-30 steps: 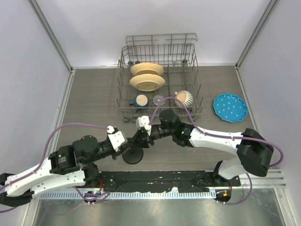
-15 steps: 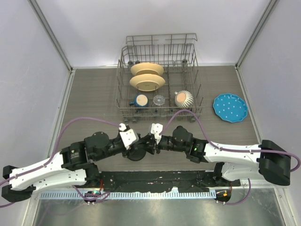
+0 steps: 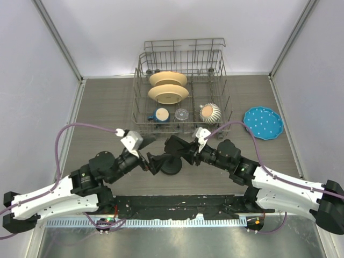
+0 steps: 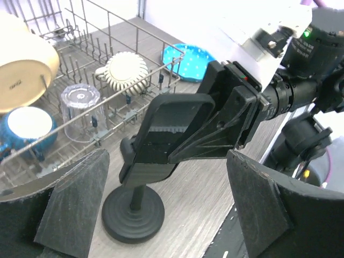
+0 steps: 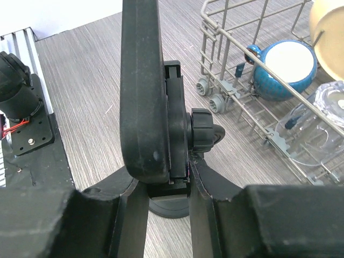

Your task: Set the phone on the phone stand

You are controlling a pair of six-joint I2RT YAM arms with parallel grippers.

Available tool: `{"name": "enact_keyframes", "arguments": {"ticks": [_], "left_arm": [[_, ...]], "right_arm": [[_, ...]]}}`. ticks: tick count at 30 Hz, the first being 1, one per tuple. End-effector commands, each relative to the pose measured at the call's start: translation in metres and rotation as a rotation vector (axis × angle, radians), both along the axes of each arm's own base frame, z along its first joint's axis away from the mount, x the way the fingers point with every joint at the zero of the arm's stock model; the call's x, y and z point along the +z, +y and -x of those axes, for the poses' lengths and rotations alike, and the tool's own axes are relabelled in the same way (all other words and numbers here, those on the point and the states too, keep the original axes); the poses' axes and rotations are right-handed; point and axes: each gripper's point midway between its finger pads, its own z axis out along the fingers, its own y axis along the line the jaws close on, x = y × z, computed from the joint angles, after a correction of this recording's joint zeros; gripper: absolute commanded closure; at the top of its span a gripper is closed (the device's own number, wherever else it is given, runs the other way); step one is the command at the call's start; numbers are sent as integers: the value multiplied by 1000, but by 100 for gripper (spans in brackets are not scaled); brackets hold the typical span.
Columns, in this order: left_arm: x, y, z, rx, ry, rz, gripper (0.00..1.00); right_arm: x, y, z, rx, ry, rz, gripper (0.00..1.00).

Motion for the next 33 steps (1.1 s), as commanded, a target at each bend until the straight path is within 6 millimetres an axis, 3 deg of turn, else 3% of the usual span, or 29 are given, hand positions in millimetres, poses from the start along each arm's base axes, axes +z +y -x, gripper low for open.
{"name": "enact_keyframes", "arguments": {"ticks": [1, 2, 3, 4, 5, 9, 14, 15, 16, 19, 21, 25, 27, 33], "left_arm": [[12, 19, -11, 125, 59, 248, 14], [-8, 19, -10, 124, 77, 243, 14], [-15, 17, -8, 111, 87, 252, 14], [-16, 15, -8, 107, 99, 288, 10], [-35, 14, -9, 111, 114, 267, 6], [-54, 10, -14, 112, 133, 234, 0], [-68, 4, -28, 55, 181, 215, 0], [-68, 8, -37, 52, 186, 230, 0], [-64, -3, -26, -69, 181, 255, 0], [-60, -3, -35, -135, 187, 300, 0], [-71, -11, -29, -239, 237, 275, 2], [-56, -28, -9, -437, 220, 318, 12], [-63, -32, 0, -503, 258, 315, 12], [-86, -38, 5, -500, 282, 300, 11]], "right_arm": [[33, -8, 0, 17, -14, -127, 99], [32, -10, -2, 16, -3, -128, 99], [31, -11, 0, 31, 4, -126, 99], [31, -11, 3, 55, 9, -128, 99], [33, -12, 4, 65, 10, -133, 99], [36, -17, 11, 120, 30, -132, 99], [33, -18, 28, 233, 48, -93, 99], [35, -18, 28, 238, 44, -93, 99], [34, -18, 28, 239, 45, -90, 99], [33, -18, 28, 244, 48, -92, 99], [35, -18, 29, 248, 46, -105, 99], [36, -17, 26, 245, 46, -107, 99], [36, -16, 25, 246, 42, -108, 99], [38, -15, 26, 258, 42, -122, 99]]}}
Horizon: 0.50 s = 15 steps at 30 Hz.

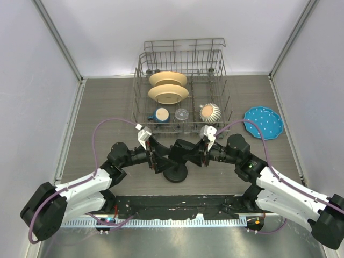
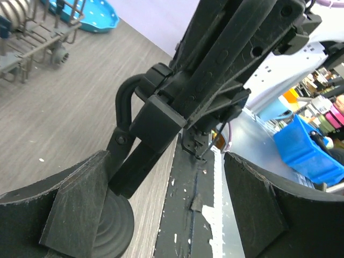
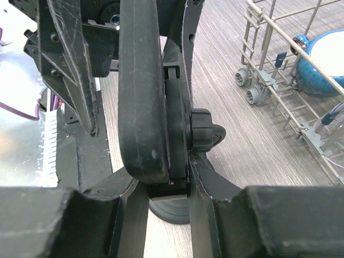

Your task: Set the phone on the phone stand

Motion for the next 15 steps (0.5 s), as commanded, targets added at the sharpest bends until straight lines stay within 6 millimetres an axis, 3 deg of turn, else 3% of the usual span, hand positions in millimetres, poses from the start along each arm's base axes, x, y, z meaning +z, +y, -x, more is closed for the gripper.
{"name": "enact_keyframes", "arguments": {"ticks": [1, 4, 12, 14, 15], "left_arm": [[14, -6, 18, -80, -93, 60, 17], [8, -9, 16, -77, -93, 34, 33], [-13, -11, 18, -61, -39, -27, 44], [-14, -11, 16, -41, -28, -35, 58], [-20, -10, 15, -31, -6, -58, 72]], "right_arm": [[37, 7, 7, 47, -41, -99, 99], [35, 5, 3, 30, -50, -89, 99], [42, 2, -2, -4, -70, -109, 99], [45, 0, -3, -18, -78, -121, 99], [45, 0, -5, -30, -78, -124, 99]]}}
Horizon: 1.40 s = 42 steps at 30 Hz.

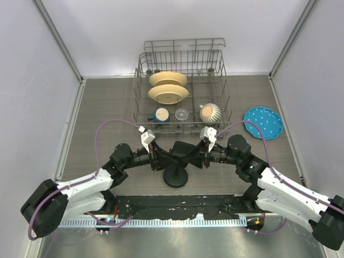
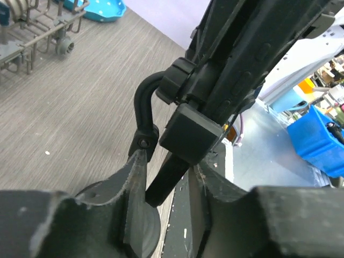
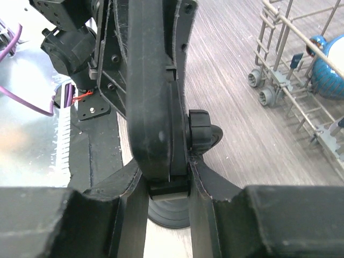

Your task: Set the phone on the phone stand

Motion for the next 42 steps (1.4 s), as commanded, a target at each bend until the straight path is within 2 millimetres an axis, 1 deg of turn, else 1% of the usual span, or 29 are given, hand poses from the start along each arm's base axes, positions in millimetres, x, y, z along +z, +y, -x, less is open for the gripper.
{"name": "enact_keyframes", "arguments": {"ticks": [1, 2, 3, 4, 5, 7, 9, 15, 16, 17, 18, 19, 20, 21, 22, 24, 25, 26, 27, 28, 29, 30, 33, 34, 35, 36, 38, 40, 42], "left_arm": [[-3, -1, 8, -11, 17, -27, 79], [-1, 0, 5, 13, 18, -29, 87], [-7, 3, -3, 66, 43, -56, 100], [-6, 5, -5, 90, 47, -58, 100], [-4, 11, -13, 155, 56, -66, 100], [-1, 15, -17, 208, 64, -66, 100], [9, 23, -25, 282, 60, -56, 100], [21, 30, -30, 334, 96, -95, 99], [22, 31, -31, 344, 112, -95, 90], [22, 34, -30, 354, 132, -111, 64], [26, 37, -30, 368, 139, -106, 53], [19, 43, -28, 389, 166, -138, 35], [28, 46, -28, 407, 174, -130, 16], [34, 51, -28, 427, 171, -125, 13], [37, 60, -21, 435, 177, -132, 11], [60, 69, -14, 443, 151, -92, 9], [66, 79, -9, 461, 151, -88, 9], [83, 84, -6, 471, 140, -62, 10], [90, 89, -4, 482, 133, -57, 10], [90, 93, -1, 487, 135, -76, 10], [105, 94, 2, 472, 117, -67, 10], [108, 94, 2, 472, 109, -86, 10], [114, 87, -3, 462, 167, -181, 14], [125, 84, -1, 440, 169, -189, 16], [120, 73, -4, 409, 193, -230, 15], [127, 71, -5, 399, 188, -236, 15], [122, 64, -11, 388, 193, -280, 13], [122, 62, -15, 376, 147, -321, 14], [123, 54, -10, 303, 90, -346, 17]], "right_arm": [[44, -1, -15, -78, -88, -121, 99], [45, -2, -17, -88, -98, -132, 99], [46, -3, -20, -106, -105, -137, 99], [47, -3, -23, -122, -115, -143, 99], [46, -4, -26, -135, -119, -140, 99], [47, -3, -30, -154, -125, -142, 99], [48, -2, -32, -157, -137, -152, 99], [55, 2, -40, -178, -193, -161, 99], [59, 3, -41, -175, -208, -165, 99], [60, 4, -43, -175, -215, -163, 99], [58, 6, -46, -174, -226, -149, 99], [64, 8, -47, -176, -234, -154, 99], [63, 9, -49, -176, -245, -145, 99], [61, 11, -52, -175, -253, -130, 99], [66, 12, -54, -172, -279, -128, 99], [63, 15, -58, -171, -291, -108, 99], [69, 16, -60, -171, -313, -110, 99], [70, 19, -58, -148, -319, -110, 99], [73, 22, -56, -127, -329, -114, 99], [68, 26, -55, -99, -333, -98, 99], [65, 30, -49, -54, -330, -91, 99], [60, 31, -48, -41, -319, -75, 99], [51, 31, -41, -21, -270, -64, 99], [52, 29, -39, -22, -262, -75, 99], [50, 29, -36, -19, -234, -81, 98], [47, 29, -34, -14, -219, -78, 93], [41, 28, -32, -14, -173, -62, 92], [37, 28, -29, -8, -144, -49, 88], [34, 29, -25, 14, -120, -34, 82]]}}
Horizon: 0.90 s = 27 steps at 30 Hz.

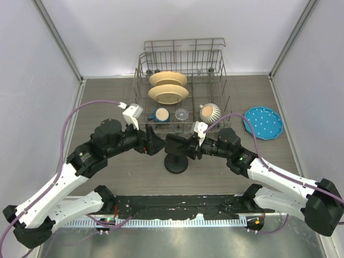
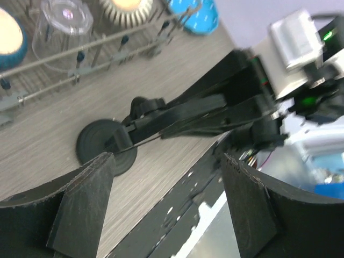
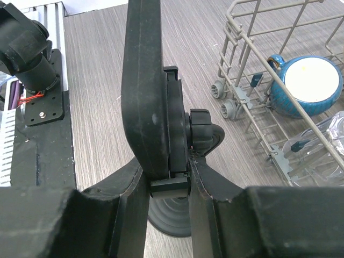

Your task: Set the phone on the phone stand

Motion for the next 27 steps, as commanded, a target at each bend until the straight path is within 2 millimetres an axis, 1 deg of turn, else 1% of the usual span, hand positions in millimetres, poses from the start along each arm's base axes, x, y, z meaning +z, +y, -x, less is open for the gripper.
{"name": "enact_keyframes", "arguments": {"ticks": [1, 2, 3, 5, 6, 7, 8, 9, 10, 11, 12, 14, 16, 19, 22, 24, 25, 26, 27], "left_arm": [[-2, -4, 12, -163, -102, -120, 18], [-3, -6, 12, -190, -121, -138, 19], [1, -9, 16, -229, -147, -136, 18], [3, -10, 16, -262, -198, -153, 15], [7, -11, 17, -276, -210, -152, 12], [8, -12, 16, -276, -213, -154, 11], [10, -12, 15, -266, -209, -150, 10], [11, -12, 13, -253, -205, -143, 9], [12, -13, 13, -245, -203, -132, 9], [18, -16, 12, -235, -204, -91, 9], [14, -16, 14, -241, -196, -80, 8], [13, -18, 16, -246, -189, -56, 8], [7, -17, 18, -248, -180, -59, 8], [1, -17, 19, -249, -166, -56, 8], [-4, -15, 22, -248, -153, -55, 8], [-7, -13, 22, -228, -139, -46, 8], [-7, -13, 22, -221, -137, -38, 8], [-8, -11, 23, -212, -137, -30, 8], [-6, -9, 23, -201, -134, -20, 8]], "right_arm": [[36, 8, 17, 75, 17, -79, 81], [34, 7, 17, 71, 33, -66, 79], [32, 7, 15, 60, 43, -56, 72], [31, 5, 12, 37, 66, -39, 61], [31, 4, 12, 21, 91, -42, 53], [32, 2, 8, -10, 95, -44, 48], [31, 0, 8, -21, 105, -41, 44], [35, -2, 10, -32, 114, -54, 35], [37, -5, 8, -53, 120, -57, 30], [36, -7, 9, -63, 137, -55, 25], [41, -9, 11, -64, 137, -68, 22], [44, -11, 17, -63, 170, -83, 22], [50, -13, 23, -50, 183, -104, 21], [50, -16, 28, -46, 195, -106, 21], [49, -24, 25, -93, 200, -94, 21], [52, -30, 15, -170, 198, -101, 20], [41, -36, 13, -210, 233, -68, 20], [44, -41, 10, -251, 248, -78, 20], [43, -49, 3, -321, 257, -77, 20]]}}
